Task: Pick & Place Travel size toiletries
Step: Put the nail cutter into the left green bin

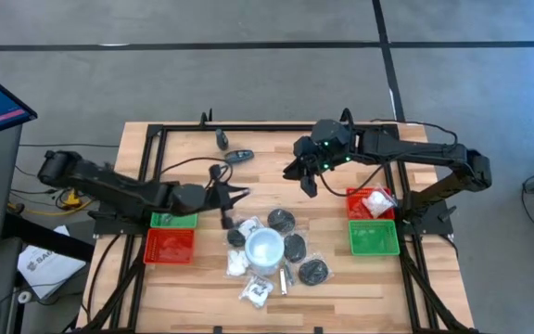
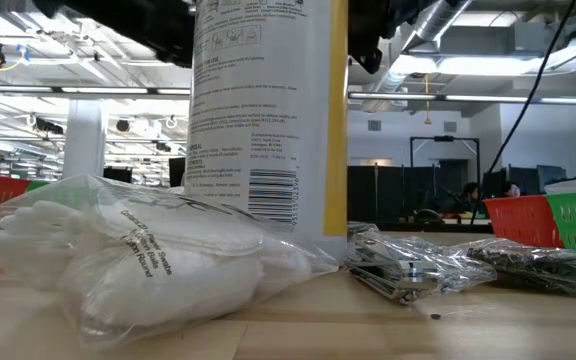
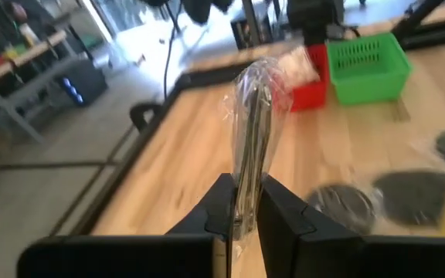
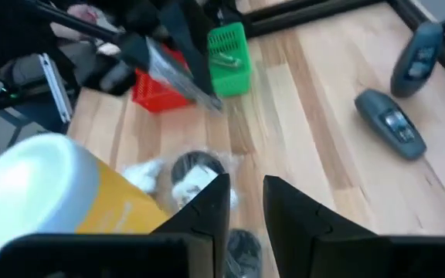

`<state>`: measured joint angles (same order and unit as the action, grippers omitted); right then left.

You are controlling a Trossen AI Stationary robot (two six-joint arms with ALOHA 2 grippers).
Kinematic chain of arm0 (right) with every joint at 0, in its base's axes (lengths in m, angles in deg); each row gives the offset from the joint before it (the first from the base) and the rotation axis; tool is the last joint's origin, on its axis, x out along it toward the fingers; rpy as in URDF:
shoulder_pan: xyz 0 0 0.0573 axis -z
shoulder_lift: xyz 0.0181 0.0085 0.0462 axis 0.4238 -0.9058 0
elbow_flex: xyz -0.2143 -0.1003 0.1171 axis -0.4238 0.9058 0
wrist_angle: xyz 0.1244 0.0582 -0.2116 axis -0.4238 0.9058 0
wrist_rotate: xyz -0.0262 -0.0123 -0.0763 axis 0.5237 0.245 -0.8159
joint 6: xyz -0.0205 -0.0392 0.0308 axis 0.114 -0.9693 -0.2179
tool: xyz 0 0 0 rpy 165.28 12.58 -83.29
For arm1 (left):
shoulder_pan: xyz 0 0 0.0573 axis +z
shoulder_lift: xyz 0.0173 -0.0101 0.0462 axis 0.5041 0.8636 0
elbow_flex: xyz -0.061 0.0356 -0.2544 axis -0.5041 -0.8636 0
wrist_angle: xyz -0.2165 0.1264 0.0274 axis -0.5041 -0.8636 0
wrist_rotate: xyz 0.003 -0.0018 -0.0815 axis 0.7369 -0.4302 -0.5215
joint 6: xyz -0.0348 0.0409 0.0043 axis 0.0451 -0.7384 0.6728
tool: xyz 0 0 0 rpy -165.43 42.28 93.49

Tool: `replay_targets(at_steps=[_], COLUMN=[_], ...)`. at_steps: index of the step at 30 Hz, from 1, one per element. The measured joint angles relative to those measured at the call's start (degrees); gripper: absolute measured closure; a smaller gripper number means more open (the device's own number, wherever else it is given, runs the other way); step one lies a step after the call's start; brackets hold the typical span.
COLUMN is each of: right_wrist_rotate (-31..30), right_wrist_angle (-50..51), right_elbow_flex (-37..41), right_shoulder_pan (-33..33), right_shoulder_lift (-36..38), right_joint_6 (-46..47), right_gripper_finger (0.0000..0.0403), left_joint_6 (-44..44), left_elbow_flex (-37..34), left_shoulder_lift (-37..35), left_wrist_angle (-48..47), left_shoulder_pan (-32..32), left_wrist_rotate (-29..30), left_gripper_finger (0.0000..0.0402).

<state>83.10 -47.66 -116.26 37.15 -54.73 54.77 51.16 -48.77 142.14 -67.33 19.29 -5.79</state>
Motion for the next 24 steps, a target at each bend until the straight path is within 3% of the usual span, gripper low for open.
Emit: replay_targets(at_steps=[18,24], right_wrist_rotate=[-0.1,-0.3], right_wrist_angle=[7.3,8.3], right_elbow_flex=[0.0,0.0], right_shoulder_pan=[4.8,6.2], right_shoulder_lift=[0.1,0.1], right_joint_6=[-2.9,-2.9], right_gripper_finger=[0.0330,0.0330], left_joint_6=[26.3,35.1], left_elbow_flex=[0.0,0.0], left_shoulder_lift=[-12.5,-14.9], left_wrist_angle=[-31.0,-40.5], left_shoulder_pan=[-4.1,-4.1], left_wrist_rotate=[1.1,-3.9], left_gripper_finger=[0.0378,0.0378])
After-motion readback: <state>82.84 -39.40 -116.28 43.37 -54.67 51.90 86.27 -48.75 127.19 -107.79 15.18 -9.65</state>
